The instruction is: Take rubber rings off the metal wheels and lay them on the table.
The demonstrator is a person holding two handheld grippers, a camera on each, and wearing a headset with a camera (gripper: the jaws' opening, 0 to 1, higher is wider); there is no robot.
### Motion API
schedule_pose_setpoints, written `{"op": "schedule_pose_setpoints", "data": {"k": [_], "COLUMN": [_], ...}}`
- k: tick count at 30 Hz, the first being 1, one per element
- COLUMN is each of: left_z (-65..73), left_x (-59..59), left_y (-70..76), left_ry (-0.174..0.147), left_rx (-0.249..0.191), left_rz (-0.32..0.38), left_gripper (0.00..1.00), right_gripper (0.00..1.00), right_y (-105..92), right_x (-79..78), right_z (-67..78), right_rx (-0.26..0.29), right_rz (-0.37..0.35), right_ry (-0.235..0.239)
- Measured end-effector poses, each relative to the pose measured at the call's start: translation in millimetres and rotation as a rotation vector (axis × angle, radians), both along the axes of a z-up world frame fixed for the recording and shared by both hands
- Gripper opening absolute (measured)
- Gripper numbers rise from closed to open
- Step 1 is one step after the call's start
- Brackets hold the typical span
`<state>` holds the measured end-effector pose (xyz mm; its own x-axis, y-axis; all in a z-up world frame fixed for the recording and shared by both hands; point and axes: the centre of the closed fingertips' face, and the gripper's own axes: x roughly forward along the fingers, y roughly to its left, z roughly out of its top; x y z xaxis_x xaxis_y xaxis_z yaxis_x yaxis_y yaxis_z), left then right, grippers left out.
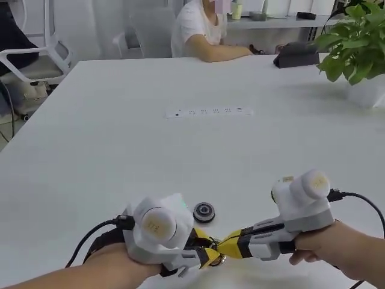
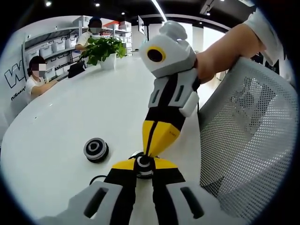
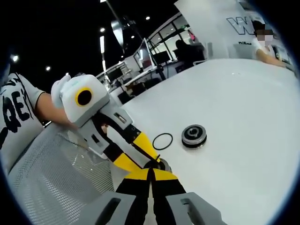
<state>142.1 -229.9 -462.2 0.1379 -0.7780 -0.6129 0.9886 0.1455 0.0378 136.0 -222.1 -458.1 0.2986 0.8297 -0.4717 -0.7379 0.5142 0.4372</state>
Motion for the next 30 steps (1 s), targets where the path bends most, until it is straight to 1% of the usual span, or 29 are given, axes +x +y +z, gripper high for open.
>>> {"op": "schedule_pose_setpoints", "data": {"k": [6, 10, 13, 19, 22, 26, 30], "left_z": [0.0, 0.1, 0.3, 0.6, 0.9, 1.9, 6.1], "left_x": [0.0, -0.1, 0.1, 0.1, 0.3, -3.5, -7.7], "left_y": [0.0, -0.2, -0.3, -1.9, -1.7, -1.9, -2.7], "left_ry": [-0.001, 0.004, 0.011, 0.004, 0.018, 0.024, 0.023], "left_rx": [0.004, 0.003, -0.006, -0.007, -0.006, -0.003, -0.004], "left_rz": [0.001, 0.004, 0.003, -0.010, -0.014, -0.030, -0.049], "left_gripper": [0.07, 0.07, 0.07, 0.07, 0.08, 0.13, 0.17], "right_gripper": [0.00, 0.00, 0.00, 0.00, 0.00, 0.00, 0.00], "right_y": [-1.0, -2.4, -4.1, -4.1, -3.5, -3.1, -3.4], "right_x": [-0.5, -1.1, -1.1, -1.4, -1.8, -1.3, -0.9], "right_z": [-1.5, -1.6, -2.1, -0.8, 0.9, 2.7, 3.7], "right_rx": [-0.010, -0.013, -0.013, -0.007, -0.004, 0.004, 0.013], "right_rz": [0.008, 0.005, 0.001, -0.002, -0.001, -0.003, -0.005], "right_ry": [-0.012, -0.010, -0.006, -0.002, -0.002, -0.002, 0.002]}}
